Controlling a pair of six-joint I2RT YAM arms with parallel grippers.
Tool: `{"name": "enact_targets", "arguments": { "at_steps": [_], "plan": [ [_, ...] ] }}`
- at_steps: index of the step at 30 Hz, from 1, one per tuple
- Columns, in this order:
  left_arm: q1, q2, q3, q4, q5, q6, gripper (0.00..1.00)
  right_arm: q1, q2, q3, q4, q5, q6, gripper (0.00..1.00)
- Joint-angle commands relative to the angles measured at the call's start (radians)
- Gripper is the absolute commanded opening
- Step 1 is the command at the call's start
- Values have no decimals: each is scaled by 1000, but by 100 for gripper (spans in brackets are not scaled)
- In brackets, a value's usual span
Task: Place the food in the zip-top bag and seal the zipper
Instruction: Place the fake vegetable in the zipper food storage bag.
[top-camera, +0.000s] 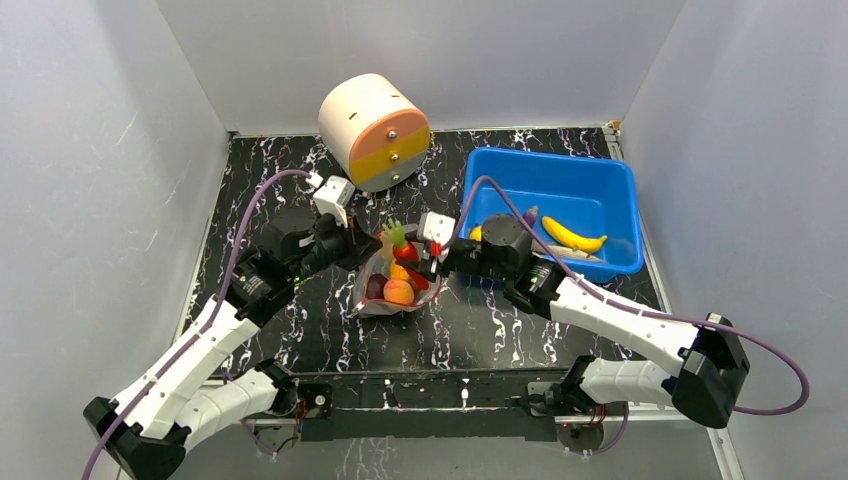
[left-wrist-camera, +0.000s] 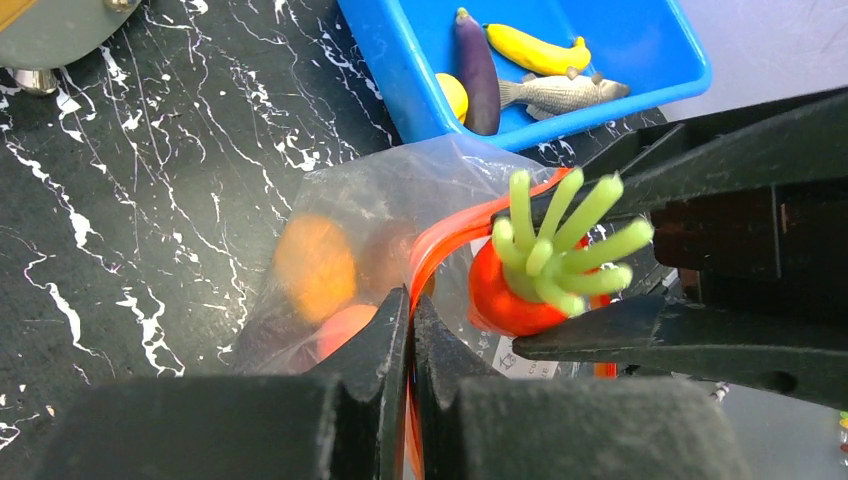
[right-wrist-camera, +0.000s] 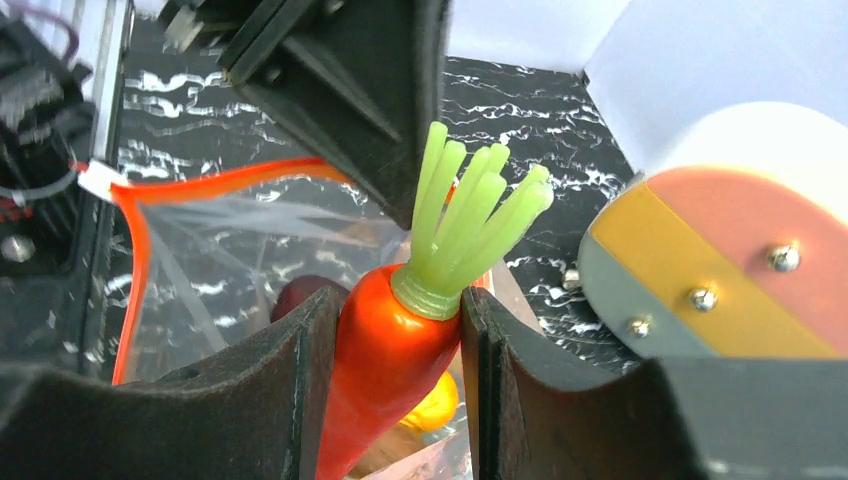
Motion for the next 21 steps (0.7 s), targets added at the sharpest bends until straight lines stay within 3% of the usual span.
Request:
{"name": "enact_targets", "arguments": {
  "at_steps": [1, 5, 10, 21],
  "plan": [
    [6, -44, 14, 7, 54, 30, 0, 6, -24, 5, -68, -135, -337, 29],
    [6, -47, 17, 6, 89, 43, 0, 6, 2, 53, -238, -181, -515, 30],
    [6, -55, 17, 2, 98, 48, 0, 6, 49, 103, -374, -189, -618, 31],
    [6, -54, 12, 6, 105, 59, 0, 19, 89, 123, -456, -198, -695, 38]
  ]
}}
